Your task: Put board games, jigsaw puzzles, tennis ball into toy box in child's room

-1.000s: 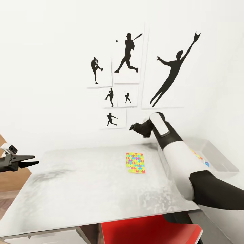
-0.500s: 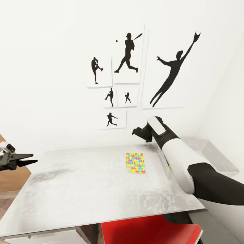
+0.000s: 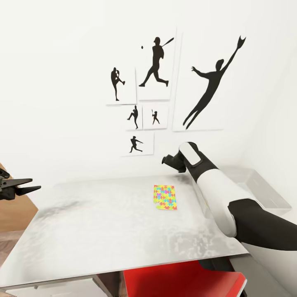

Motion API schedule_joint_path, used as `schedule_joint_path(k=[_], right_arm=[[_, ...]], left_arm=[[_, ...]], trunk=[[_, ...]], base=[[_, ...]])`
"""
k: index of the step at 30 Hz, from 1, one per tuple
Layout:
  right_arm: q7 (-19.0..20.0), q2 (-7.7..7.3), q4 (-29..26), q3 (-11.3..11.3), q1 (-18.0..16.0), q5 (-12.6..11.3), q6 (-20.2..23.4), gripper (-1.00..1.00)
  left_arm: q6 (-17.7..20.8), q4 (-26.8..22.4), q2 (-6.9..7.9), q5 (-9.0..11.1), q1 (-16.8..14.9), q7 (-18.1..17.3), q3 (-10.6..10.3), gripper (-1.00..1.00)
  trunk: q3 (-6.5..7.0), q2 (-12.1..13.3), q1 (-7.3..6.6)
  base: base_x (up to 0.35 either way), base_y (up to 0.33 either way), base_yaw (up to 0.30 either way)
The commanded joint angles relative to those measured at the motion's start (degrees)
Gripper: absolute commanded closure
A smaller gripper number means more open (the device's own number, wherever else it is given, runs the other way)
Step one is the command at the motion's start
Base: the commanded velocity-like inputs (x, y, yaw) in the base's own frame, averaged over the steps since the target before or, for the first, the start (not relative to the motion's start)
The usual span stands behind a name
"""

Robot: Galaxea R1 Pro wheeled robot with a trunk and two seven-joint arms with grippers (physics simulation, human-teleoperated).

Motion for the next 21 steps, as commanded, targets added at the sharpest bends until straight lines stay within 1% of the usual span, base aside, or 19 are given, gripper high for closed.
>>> schedule_joint_path(k=[1,2,6,12,21], right_arm=[[-0.5,-0.08,-0.1,0.3,-0.1,-0.6,0.0,-1.00],[-0.5,-0.11,-0.1,0.4,-0.1,-0.5,0.0,-1.00],[-0.5,-0.18,0.0,0.4,-0.1,-0.5,0.0,-1.00],[-0.5,-0.17,0.0,0.4,-0.1,-0.1,0.0,-1.00],[-0.5,-0.13,0.3,0.2,-0.2,1.6,0.4,-1.00]], left_arm=[[0.6,0.1,0.32,0.3,-0.1,-0.3,-0.4,-1.00],[0.6,0.2,0.97,0.4,-0.1,-0.3,-0.3,-1.00],[0.6,0.4,2.22,1.1,-0.1,-0.3,-0.3,-1.00],[0.6,0.5,2.72,1.8,-0.1,-0.3,-0.3,-1.00],[0.5,0.5,2.93,1.9,-0.1,-0.3,-0.3,-1.00]], trunk=[[-0.22,-0.1,0.04],[-0.31,-0.1,0.04],[-0.68,-0.1,0.04],[-1.23,-0.1,0.04],[-2.07,-0.1,0.04]], base=[[0.000,0.000,0.049],[0.000,0.000,0.058],[0.000,0.000,0.067],[0.000,0.000,0.079],[0.000,0.000,0.092]])
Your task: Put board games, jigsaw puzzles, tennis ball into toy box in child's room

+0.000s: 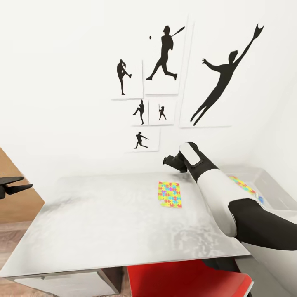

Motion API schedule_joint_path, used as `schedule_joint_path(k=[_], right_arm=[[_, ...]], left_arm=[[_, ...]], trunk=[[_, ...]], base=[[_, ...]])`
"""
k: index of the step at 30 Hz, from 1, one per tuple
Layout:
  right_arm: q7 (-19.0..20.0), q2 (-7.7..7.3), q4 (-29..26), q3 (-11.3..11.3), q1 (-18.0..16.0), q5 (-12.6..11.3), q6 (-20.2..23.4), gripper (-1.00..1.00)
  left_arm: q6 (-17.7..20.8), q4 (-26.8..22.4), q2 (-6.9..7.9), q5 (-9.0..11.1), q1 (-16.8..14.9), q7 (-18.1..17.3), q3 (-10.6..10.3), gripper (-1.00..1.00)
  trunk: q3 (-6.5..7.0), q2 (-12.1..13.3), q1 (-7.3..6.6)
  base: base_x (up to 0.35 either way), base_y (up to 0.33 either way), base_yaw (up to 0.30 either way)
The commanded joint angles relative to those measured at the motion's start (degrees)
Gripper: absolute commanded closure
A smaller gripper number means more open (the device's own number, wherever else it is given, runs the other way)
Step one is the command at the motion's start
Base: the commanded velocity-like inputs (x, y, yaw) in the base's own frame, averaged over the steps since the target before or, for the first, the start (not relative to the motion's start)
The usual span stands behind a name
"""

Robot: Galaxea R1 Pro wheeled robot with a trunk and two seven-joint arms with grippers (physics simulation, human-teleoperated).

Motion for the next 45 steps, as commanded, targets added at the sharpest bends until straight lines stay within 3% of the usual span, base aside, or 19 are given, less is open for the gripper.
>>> schedule_joint_path(k=[1,12,24,45], right_arm=[[-0.5,-0.04,0.0,0.3,-0.1,-0.5,0.1,-1.00],[-0.5,-0.25,0.0,0.3,-0.2,-0.3,0.3,-1.00],[-0.4,-1.79,-0.3,0.4,-0.1,-0.4,0.3,-1.00],[-0.4,-1.67,-0.4,0.4,0.0,-0.3,0.2,-1.00]], left_arm=[[0.6,0.1,0.08,0.2,-0.2,-0.3,-0.4,-1.00],[0.5,0.1,0.14,0.2,-0.2,-0.3,-0.4,-1.00],[0.5,0.1,0.21,0.2,-0.2,-0.3,-0.5,-1.00],[0.5,0.1,0.26,0.2,-0.2,-0.3,-0.5,-1.00]], trunk=[[-0.22,-0.1,0.04],[-1.24,-0.1,0.04],[-2.03,-0.1,0.04],[-2.75,-0.1,0.04]], base=[[0.000,0.000,0.098],[0.000,0.000,0.100],[0.000,0.000,0.062],[0.000,0.000,-0.099]])
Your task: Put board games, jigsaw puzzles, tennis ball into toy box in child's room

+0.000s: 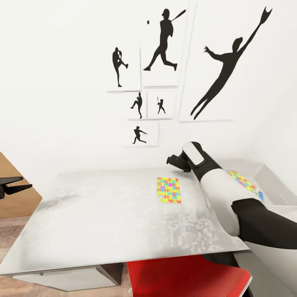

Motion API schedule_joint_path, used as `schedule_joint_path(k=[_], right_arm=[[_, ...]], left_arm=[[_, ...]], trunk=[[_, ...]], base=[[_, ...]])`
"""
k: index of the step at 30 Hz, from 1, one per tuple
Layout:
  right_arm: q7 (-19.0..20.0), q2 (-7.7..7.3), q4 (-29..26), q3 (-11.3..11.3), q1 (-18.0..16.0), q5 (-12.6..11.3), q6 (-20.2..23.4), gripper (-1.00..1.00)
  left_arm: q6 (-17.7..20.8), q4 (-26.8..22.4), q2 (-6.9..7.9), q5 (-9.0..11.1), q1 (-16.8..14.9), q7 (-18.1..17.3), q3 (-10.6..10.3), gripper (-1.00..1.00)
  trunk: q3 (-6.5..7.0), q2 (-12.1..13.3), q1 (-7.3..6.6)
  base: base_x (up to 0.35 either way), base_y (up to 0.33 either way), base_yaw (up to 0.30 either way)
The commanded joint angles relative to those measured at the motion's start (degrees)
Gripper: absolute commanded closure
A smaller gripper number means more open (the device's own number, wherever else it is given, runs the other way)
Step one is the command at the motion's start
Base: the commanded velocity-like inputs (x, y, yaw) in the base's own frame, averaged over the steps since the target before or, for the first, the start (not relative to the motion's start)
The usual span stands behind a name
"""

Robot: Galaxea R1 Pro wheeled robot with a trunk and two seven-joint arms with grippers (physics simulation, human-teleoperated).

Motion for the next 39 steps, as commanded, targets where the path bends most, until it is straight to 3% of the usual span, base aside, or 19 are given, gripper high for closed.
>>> schedule_joint_path(k=[1,39], right_arm=[[-0.5,0.04,-0.1,0.3,-0.1,-0.6,0.0,-1.00],[-0.5,-0.16,0.0,0.3,-0.1,-0.5,-0.3,-1.00]], left_arm=[[0.6,0.1,0.08,0.2,-0.2,-0.3,-0.4,-1.00],[0.6,0.1,0.10,0.2,-0.1,-0.3,-0.4,-1.00]], trunk=[[-0.21,-0.1,0.04],[-3.75,-0.1,0.04]], base=[[0.000,0.000,-0.005],[0.000,0.000,0.000]])
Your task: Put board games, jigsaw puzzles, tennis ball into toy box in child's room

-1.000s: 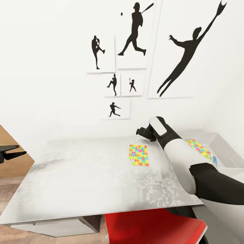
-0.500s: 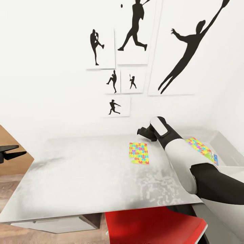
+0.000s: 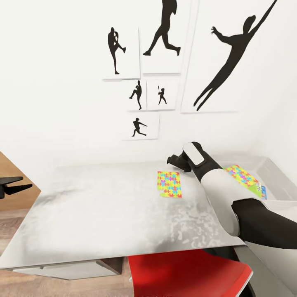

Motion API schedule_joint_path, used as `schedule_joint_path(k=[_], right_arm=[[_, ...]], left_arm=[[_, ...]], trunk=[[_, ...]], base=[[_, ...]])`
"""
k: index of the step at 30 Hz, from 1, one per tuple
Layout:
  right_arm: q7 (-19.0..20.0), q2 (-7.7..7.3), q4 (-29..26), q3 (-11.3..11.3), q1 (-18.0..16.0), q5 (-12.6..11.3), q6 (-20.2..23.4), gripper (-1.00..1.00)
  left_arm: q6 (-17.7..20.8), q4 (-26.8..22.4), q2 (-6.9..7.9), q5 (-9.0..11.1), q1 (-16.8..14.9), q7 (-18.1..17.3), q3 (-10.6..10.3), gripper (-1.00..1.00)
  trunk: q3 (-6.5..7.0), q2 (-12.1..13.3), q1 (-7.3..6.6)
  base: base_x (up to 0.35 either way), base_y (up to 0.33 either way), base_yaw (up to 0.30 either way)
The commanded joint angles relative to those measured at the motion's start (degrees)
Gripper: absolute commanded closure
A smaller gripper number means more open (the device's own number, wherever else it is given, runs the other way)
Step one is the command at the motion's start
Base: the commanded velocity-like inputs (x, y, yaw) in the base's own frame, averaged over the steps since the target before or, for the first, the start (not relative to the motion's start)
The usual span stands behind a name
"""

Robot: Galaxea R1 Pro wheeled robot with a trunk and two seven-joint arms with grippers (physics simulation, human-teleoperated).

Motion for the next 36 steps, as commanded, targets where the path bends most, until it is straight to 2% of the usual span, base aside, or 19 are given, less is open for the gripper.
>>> schedule_joint_path(k=[1,7,10,16,17,20,26,36], right_arm=[[-0.5,-0.04,-0.1,0.3,-0.1,-0.6,0.1,-1.00],[-0.6,-0.05,-0.1,0.3,-0.3,-0.6,0.2,-1.00],[-0.7,-0.05,-0.1,0.3,-0.5,-0.6,0.3,-1.00],[-0.9,-0.09,-0.1,0.2,-0.8,-0.6,0.5,-1.00],[-0.9,-0.11,-0.1,0.2,-1.0,-0.5,0.5,-1.00],[-1.0,-0.16,-0.1,0.3,-1.9,-0.5,0.6,-1.00],[-1.1,-0.34,0.3,0.3,-3.2,-0.2,2.1,-1.00],[-1.0,-0.82,2.7,0.2,-7.0,4.8,4.5,-1.00]], left_arm=[[0.6,0.1,0.10,0.2,-0.2,-0.3,-0.4,-1.00],[0.8,0.1,0.17,0.3,-0.2,-0.3,-0.2,-1.00],[1.6,-0.1,0.53,0.3,-0.3,-0.3,0.8,-1.00],[5.4,-1.0,1.28,0.1,-0.7,-0.3,5.5,-1.00],[6.1,-1.2,1.61,0.0,-0.8,-0.3,6.8,-1.00],[6.8,-1.7,2.65,-0.2,-0.8,-0.3,8.3,-1.00],[7.3,-3.4,3.90,-0.5,-0.9,-0.3,9.1,-1.00],[7.8,-5.2,4.52,-0.6,-1.0,-0.3,9.5,-1.00]], trunk=[[-0.21,-0.1,0.03],[-0.78,-0.1,0.03],[-1.06,-0.1,0.03],[-1.63,-0.1,0.03],[-1.72,-0.1,0.03],[-2.01,-0.1,0.03],[-2.57,-0.1,0.03],[-3.52,-0.1,0.03]], base=[[0.000,0.000,0.000],[0.000,0.000,0.000],[0.000,0.000,0.000],[0.000,0.000,0.000],[0.000,0.000,0.000],[0.000,0.000,0.000],[0.000,0.000,0.000],[0.000,0.000,0.000]])
